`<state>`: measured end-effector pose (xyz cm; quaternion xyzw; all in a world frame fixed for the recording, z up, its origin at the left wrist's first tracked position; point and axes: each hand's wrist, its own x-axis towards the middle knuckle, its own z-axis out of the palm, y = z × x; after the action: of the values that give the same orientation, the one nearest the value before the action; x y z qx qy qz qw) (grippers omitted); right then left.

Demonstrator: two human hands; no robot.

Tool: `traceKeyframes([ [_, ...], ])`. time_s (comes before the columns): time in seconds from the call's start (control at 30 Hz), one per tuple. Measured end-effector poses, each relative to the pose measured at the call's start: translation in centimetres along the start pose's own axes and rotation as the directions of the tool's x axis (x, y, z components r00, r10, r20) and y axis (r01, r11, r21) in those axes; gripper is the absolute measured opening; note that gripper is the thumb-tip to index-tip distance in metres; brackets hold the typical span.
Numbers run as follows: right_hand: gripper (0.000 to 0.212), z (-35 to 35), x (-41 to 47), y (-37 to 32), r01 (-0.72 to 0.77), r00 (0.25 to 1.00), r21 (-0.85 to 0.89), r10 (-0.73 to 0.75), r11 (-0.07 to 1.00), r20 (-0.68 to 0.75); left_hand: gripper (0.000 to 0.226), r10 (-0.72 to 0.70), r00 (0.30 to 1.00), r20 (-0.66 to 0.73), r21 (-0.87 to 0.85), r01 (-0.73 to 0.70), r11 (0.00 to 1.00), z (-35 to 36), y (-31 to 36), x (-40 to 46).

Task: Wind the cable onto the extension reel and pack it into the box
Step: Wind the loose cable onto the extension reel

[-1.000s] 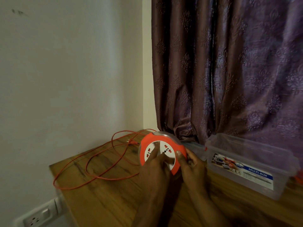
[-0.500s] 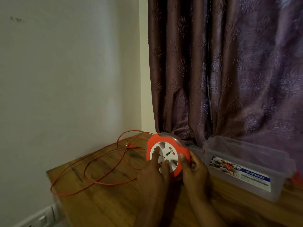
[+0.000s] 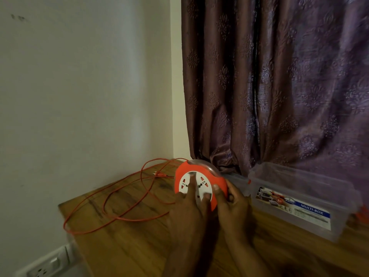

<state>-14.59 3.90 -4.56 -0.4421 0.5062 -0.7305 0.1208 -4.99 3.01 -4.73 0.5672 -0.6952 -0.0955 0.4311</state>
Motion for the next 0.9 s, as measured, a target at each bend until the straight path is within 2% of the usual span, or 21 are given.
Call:
traceKeyframes([
  [0.17, 0.038, 0.1, 0.0, 0.3, -0.018, 0.999, 0.019, 0.017, 1.0, 0.04, 0.062, 0.02, 1.0, -0.003, -0.062, -0.02, 0.998, 0.4, -0.5, 0.4],
  [0.33, 0.037, -0.1, 0.6, 0.5, -0.043, 0.998, 0.026, 0.042, 0.999, 0.042, 0.06, 0.103, 0.995, 0.016, -0.059, -0.102, 0.993, 0.5, -0.5, 0.8],
  [0.43, 0.036, -0.2, 0.6, 0.6, -0.053, 0.997, 0.029, 0.051, 0.998, 0.055, 0.054, 0.14, 0.99, -0.025, -0.056, -0.141, 0.988, 0.4, -0.3, 0.7],
  [0.67, 0.042, -0.1, 0.3, 0.6, -0.058, 0.995, 0.027, 0.056, 0.998, 0.083, 0.023, 0.166, 0.984, -0.068, -0.023, -0.168, 0.986, -0.3, -0.1, 0.4],
  [0.8, 0.039, -0.4, 0.5, 0.5, -0.076, 0.995, 0.046, 0.073, 0.996, 0.067, 0.022, 0.219, 0.972, -0.086, -0.043, -0.223, 0.974, -0.5, -0.1, 0.3],
  [0.9, 0.034, -0.5, 0.7, 0.3, -0.07, 0.997, 0.048, 0.068, 0.996, 0.039, 0.018, 0.213, 0.96, -0.182, -0.097, -0.233, 0.968, -0.4, 0.2, 0.1],
])
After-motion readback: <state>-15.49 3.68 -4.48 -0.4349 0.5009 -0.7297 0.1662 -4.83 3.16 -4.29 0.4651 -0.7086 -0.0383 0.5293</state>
